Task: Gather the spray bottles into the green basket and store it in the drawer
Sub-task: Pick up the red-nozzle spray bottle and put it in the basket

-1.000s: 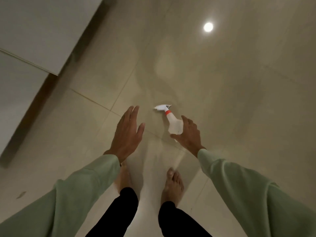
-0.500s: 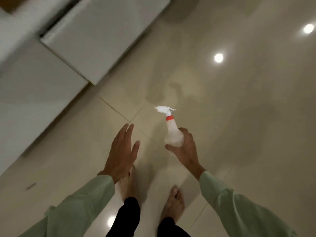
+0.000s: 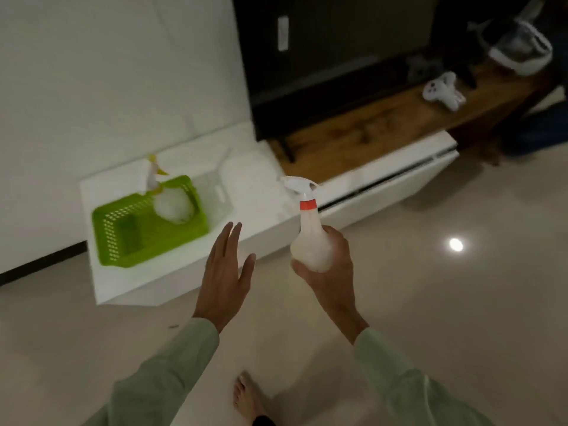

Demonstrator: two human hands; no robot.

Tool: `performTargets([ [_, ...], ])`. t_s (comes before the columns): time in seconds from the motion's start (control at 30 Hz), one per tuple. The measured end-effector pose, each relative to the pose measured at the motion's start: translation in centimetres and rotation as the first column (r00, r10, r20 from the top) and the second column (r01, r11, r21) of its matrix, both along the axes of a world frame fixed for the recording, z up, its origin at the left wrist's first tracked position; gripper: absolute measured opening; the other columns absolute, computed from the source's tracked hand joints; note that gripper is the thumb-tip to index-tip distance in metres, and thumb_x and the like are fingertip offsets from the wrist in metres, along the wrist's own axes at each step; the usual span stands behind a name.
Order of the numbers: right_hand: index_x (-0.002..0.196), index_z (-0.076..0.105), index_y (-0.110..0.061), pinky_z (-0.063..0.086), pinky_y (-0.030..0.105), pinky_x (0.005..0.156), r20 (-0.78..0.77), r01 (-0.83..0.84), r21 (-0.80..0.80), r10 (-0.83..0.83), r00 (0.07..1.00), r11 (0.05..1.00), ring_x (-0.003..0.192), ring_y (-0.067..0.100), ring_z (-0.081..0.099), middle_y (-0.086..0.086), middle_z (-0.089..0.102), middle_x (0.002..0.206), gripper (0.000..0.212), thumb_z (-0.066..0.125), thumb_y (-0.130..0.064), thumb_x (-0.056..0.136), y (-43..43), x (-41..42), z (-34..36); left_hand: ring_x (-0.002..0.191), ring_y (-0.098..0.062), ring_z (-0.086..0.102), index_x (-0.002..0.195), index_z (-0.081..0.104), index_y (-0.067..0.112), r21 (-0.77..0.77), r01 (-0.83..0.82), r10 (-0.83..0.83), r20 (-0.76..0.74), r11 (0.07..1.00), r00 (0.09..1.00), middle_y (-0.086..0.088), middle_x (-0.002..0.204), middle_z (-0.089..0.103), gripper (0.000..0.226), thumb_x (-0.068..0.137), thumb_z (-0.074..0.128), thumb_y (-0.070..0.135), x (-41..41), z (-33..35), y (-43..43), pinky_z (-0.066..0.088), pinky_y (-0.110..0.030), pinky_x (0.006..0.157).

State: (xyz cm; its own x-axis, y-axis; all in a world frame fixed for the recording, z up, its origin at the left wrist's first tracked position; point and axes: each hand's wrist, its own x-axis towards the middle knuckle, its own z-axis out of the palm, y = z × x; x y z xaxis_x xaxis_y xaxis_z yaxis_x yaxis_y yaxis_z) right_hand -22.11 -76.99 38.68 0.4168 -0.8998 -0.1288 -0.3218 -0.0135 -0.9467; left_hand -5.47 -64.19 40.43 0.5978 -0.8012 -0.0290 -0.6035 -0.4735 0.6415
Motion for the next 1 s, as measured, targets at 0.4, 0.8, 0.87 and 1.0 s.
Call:
performTargets([
  [0.4, 0.143, 0.037, -0.036, 0.049, 0.037, 0.102, 0.208, -0.267, -0.07, 0.276, 0.938, 0.961, 0.131, 0.011, 0.046, -0.013, 0.044, 0.141, 0.082, 0.085, -0.039, 0.076, 9.0, 23.6, 6.1, 0.151, -0.013, 0.019, 0.155, 0.022, 0.023, -0.052, -0.327, 0.328, 0.018, 0.944, 0.944, 0.002, 0.163, 0.022, 0.061, 0.1, 0.048, 0.034, 17.3, 5.1, 11.0, 0.023, -0.03, 0.119],
  [0.8, 0.139, 0.035, -0.033, 0.044, 0.02, 0.098, 0.052, -0.551, -0.093, 0.557, 0.829, 0.829, 0.125, 0.002, 0.044, -0.014, 0.045, 0.134, 0.082, 0.084, -0.037, 0.073, 14.5, 35.0, 1.1, 0.15, -0.02, 0.021, 0.154, 0.022, 0.016, 0.061, -0.557, 0.558, -0.019, 0.829, 0.829, -0.005, 0.163, 0.022, 0.06, 0.102, 0.046, 0.032, 24.1, 1.9, 16.6, 0.025, -0.04, 0.121],
  [0.87, 0.14, 0.036, -0.028, 0.042, 0.017, 0.097, 0.009, -0.586, -0.096, 0.589, 0.808, 0.805, 0.123, 0.004, 0.045, -0.011, 0.044, 0.132, 0.084, 0.085, -0.03, 0.072, 14.7, 36.3, 0.0, 0.15, -0.021, 0.021, 0.154, 0.022, 0.016, 0.077, -0.58, 0.583, -0.025, 0.811, 0.812, -0.005, 0.163, 0.021, 0.06, 0.102, 0.045, 0.032, 24.7, 1.2, 16.8, 0.026, -0.041, 0.121],
  [1.0, 0.142, 0.039, -0.016, 0.046, 0.034, 0.101, -0.089, -0.594, -0.097, 0.587, 0.804, 0.799, 0.124, 0.022, 0.047, 0.002, 0.04, 0.135, 0.086, 0.084, -0.015, 0.069, 14.2, 39.2, -2.5, 0.151, -0.021, 0.02, 0.155, 0.019, 0.017, 0.086, -0.592, 0.596, -0.033, 0.802, 0.802, -0.004, 0.164, 0.019, 0.06, 0.102, 0.042, 0.035, 25.9, -0.3, 16.9, 0.025, -0.042, 0.121],
])
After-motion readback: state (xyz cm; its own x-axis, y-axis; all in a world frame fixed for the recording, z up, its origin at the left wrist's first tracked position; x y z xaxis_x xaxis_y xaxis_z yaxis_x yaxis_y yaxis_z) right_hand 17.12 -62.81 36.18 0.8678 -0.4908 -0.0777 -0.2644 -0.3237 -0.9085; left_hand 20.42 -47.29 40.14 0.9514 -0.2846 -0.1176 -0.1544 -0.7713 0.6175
